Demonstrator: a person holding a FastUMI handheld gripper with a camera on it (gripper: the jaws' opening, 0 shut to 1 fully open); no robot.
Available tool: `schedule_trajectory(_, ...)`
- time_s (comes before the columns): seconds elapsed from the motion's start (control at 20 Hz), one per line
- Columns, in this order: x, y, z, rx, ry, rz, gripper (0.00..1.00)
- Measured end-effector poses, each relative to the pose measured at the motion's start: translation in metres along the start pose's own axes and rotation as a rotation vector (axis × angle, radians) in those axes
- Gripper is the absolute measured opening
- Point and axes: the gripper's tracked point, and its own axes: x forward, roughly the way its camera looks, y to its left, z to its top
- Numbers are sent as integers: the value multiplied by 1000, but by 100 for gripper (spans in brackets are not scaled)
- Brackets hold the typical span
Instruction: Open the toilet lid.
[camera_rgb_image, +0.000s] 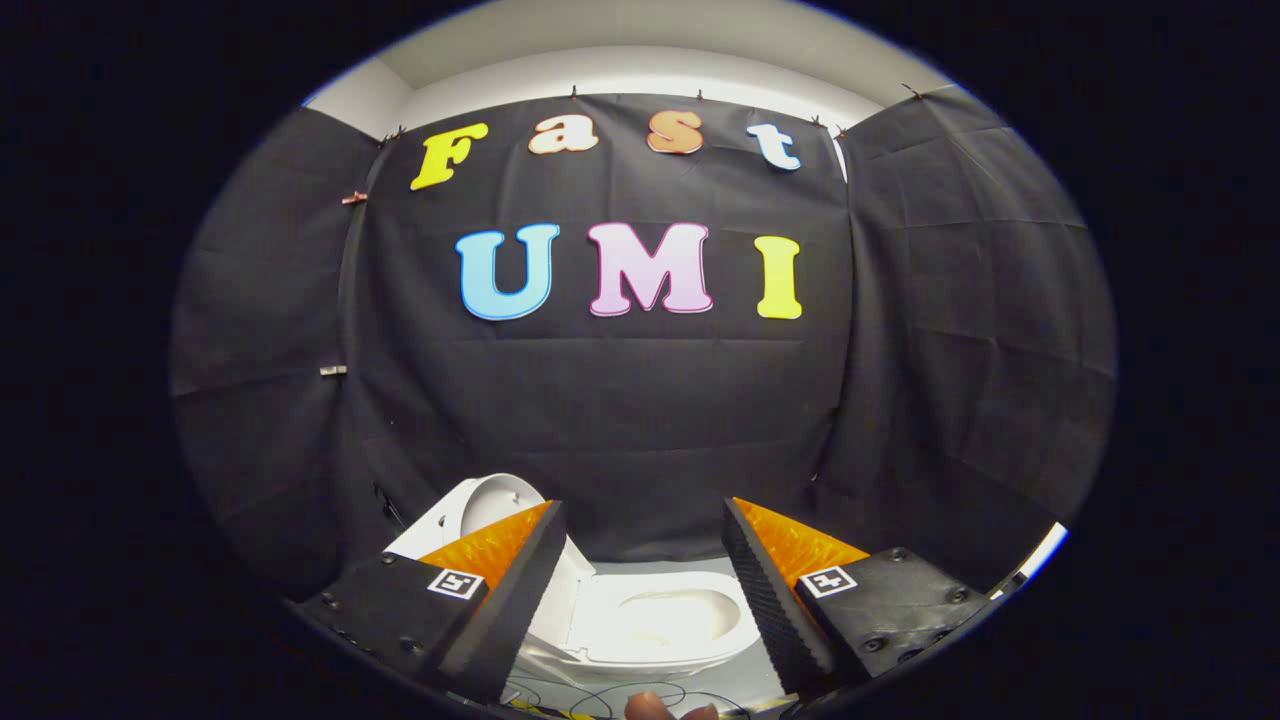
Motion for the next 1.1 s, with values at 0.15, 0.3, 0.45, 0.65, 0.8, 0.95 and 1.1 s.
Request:
schedule_trajectory(0.15,-18,-21,17,24,-39,-4,98)
schedule_trajectory(0.3,-33,-38,27,46,-59,0,98)
schedule_trajectory(0.45,-41,-61,44,67,-107,-20,99)
schedule_trajectory(0.65,-44,-89,50,34,-142,-65,99)
schedule_trajectory(0.8,-41,-98,49,6,-150,-74,99)
schedule_trajectory(0.95,-41,-98,45,2,-144,-62,99)
schedule_trajectory(1.1,-41,-98,46,-17,-147,-54,99)
